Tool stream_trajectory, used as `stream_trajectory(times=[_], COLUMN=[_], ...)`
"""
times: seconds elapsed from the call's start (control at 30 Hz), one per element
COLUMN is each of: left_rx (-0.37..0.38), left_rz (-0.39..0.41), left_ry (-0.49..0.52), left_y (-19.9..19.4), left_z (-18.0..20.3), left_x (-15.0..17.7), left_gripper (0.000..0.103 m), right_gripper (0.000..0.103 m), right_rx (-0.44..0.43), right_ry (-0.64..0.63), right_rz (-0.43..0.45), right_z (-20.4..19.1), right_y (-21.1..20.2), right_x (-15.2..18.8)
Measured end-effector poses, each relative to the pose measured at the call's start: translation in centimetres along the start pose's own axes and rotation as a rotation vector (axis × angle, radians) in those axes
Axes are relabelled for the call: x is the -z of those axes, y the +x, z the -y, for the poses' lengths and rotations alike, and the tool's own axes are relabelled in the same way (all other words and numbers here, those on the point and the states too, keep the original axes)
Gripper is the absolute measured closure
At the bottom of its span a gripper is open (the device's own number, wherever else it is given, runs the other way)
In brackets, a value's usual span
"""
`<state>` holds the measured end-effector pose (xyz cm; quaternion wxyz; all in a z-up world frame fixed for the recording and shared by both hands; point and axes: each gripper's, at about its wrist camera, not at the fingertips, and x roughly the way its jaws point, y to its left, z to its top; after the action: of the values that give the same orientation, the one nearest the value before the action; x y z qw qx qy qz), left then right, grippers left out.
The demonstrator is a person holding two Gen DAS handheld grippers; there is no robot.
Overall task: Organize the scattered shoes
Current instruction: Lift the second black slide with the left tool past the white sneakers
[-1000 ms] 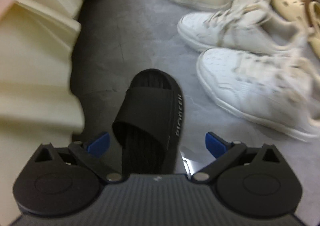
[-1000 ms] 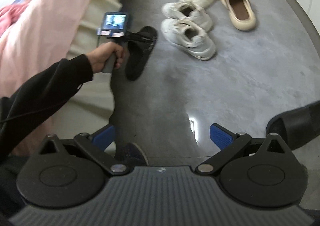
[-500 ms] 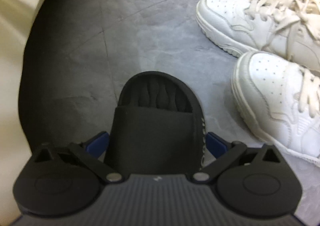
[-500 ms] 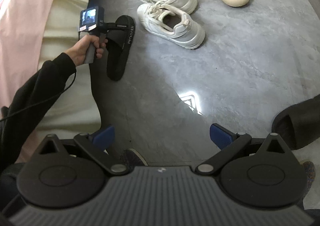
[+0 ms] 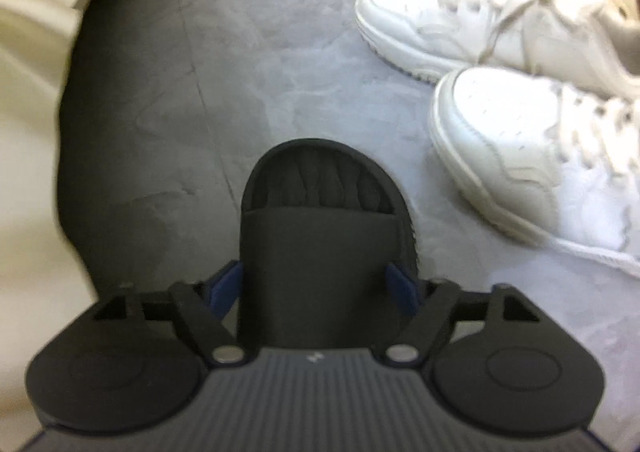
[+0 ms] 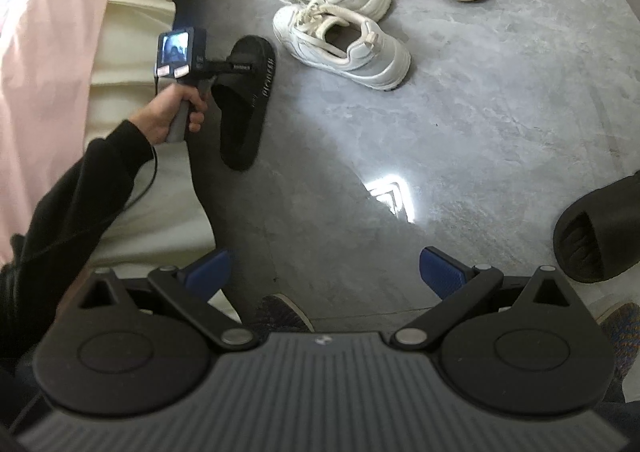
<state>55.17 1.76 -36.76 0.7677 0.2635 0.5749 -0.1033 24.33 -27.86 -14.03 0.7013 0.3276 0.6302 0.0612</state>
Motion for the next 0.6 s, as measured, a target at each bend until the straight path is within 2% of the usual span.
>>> stream_trajectory(times=[0.17, 0.23, 0.3, 0.47, 0.53, 0.6], left_rx=[0.03, 0.018, -0.026, -0.097, -0.12, -0.087], left_rz=[0.014, 0.021, 0.047, 0.128, 0.145, 0.163], left_ry=[0.071, 0.06, 0.084, 0.179, 0.23, 0.269], left_y=[-3.0, -3.5, -4.0, -5.6, -6.1, -6.3], left_z=[1.6, 2.4, 3.2, 4.8, 5.0, 5.0], left_x=[1.0, 2.2, 3.2, 4.6, 4.3, 4.1], left_gripper=[0.051, 0.043, 0.013, 0.0, 0.0, 0.0], right_gripper=[0.0, 0.0, 0.0, 0.0, 0.0, 0.0], right_rx=[-0.036, -0.04, -0.048, -0.052, -0.049, -0.047], right_ry=[-0.018, -0.031, -0.033, -0.043, -0.04, -0.038], right_rz=[0.015, 0.019, 0.017, 0.015, 0.01, 0.001], right_z=[-0.9, -1.2, -1.4, -1.7, -1.6, -1.6], right_y=[-1.6, -2.1, -2.5, -2.9, -2.9, -2.6], right_x=[2.5, 3.7, 4.8, 6.6, 6.8, 6.7])
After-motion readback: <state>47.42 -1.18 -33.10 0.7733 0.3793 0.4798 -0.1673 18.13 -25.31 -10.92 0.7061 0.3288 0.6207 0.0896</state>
